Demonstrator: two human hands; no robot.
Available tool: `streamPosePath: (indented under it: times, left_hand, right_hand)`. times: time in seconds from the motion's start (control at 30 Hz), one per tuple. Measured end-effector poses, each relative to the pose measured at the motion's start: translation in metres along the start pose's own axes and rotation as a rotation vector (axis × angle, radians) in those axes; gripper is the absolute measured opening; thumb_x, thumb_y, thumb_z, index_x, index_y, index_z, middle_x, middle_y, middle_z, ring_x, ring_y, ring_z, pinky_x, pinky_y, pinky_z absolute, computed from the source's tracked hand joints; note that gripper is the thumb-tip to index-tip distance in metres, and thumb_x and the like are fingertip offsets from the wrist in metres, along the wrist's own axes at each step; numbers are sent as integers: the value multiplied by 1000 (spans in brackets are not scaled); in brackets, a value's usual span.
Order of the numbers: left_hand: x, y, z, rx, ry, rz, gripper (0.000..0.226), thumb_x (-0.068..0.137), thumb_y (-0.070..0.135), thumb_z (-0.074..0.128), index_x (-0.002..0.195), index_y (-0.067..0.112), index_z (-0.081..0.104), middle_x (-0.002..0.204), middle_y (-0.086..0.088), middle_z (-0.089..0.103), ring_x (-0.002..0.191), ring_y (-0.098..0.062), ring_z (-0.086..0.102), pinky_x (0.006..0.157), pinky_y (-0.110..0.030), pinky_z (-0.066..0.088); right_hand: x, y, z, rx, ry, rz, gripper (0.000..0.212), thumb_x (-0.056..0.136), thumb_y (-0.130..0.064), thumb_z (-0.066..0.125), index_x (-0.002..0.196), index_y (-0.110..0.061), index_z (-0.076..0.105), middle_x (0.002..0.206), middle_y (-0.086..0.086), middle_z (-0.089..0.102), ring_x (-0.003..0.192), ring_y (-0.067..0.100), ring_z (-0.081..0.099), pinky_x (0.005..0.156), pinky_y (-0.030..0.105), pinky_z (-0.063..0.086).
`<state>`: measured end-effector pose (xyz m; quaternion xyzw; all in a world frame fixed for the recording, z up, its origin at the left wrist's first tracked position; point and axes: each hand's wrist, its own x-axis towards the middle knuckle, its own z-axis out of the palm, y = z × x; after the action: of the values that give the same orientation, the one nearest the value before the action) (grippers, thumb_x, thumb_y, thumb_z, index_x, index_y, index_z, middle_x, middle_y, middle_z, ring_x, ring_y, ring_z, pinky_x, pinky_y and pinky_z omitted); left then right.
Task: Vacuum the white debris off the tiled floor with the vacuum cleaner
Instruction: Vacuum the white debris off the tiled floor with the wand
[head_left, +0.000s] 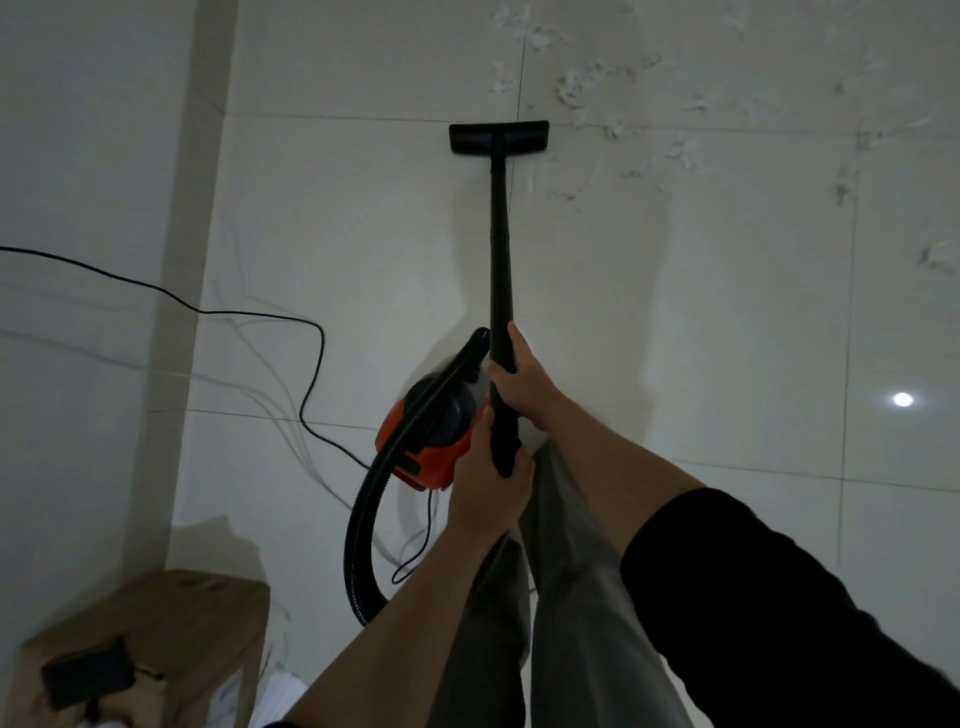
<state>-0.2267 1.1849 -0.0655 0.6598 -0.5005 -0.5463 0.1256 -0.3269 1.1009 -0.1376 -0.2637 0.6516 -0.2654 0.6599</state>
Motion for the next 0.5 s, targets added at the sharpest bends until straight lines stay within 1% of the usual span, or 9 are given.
streamPosePath:
  times: [0.07,0.1,0.13,0.2,0.23,0.33,0.4,0.43,0.5]
  left_hand:
    - [17,12,5,-4,10,5,47,92,19,55,137,25,43,100,2,67,81,-9,65,72,-25,53]
    - [25,18,6,-2,14,4,46,92,19,55,136,25,43,99,3,66,81,-9,65,72,-25,53]
    - [34,23,8,6,21,3,46,92,18,55,136,24,43,98,5,66,81,-7,65,72,-25,54]
    - [51,32,10,27,33,6,45,92,16,55,136,21,44,90,9,65,71,-3,63,68,-24,55]
    - [58,36,11,30,35,2,45,92,16,56,135,20,44,86,9,65,66,-2,61,65,-24,55]
    - [79,50,13,27,38,-15,47,91,16,56,136,22,43,81,9,65,61,-1,61,57,-18,50]
    - [92,60,13,18,39,-21,48,92,16,56,137,22,43,81,9,65,61,0,63,55,-13,47]
    - [98,64,13,16,41,-19,48,92,16,56,138,22,43,82,9,65,63,0,63,55,-13,48]
    - [110,70,11,24,48,-15,47,91,15,57,136,20,45,84,9,66,67,0,64,59,-15,50]
  right_hand:
    - [14,-11,-10,-21,-3,-6,74,100,-14,51,157,-20,5,101,0,54,73,9,58,59,16,50]
    - [20,-17,-15,-21,-8,-11,74,100,-13,51,158,-20,4,101,3,55,72,10,57,57,16,50]
    - [27,-22,-20,-15,-13,-12,74,100,-12,50,157,-20,4,102,8,56,71,12,57,53,14,49]
    - [40,-32,-29,-9,-26,-7,74,101,-11,49,157,-19,3,114,21,57,75,16,55,49,10,47]
    - [46,-36,-32,-14,-31,-5,74,101,-12,49,157,-19,2,118,21,56,77,15,55,52,10,48]
    - [66,-50,-43,-56,-33,-18,74,101,-18,50,157,-23,1,125,8,53,84,14,57,71,20,52]
    - [79,-58,-49,-70,-32,-11,74,101,-19,49,157,-23,1,120,5,53,80,10,57,69,19,50]
    - [85,-62,-51,-73,-31,-5,74,101,-20,49,157,-24,1,117,5,53,78,10,57,70,20,50]
    - [98,-69,-54,-56,-34,11,77,99,-22,50,157,-27,-1,115,8,55,80,17,59,81,36,54]
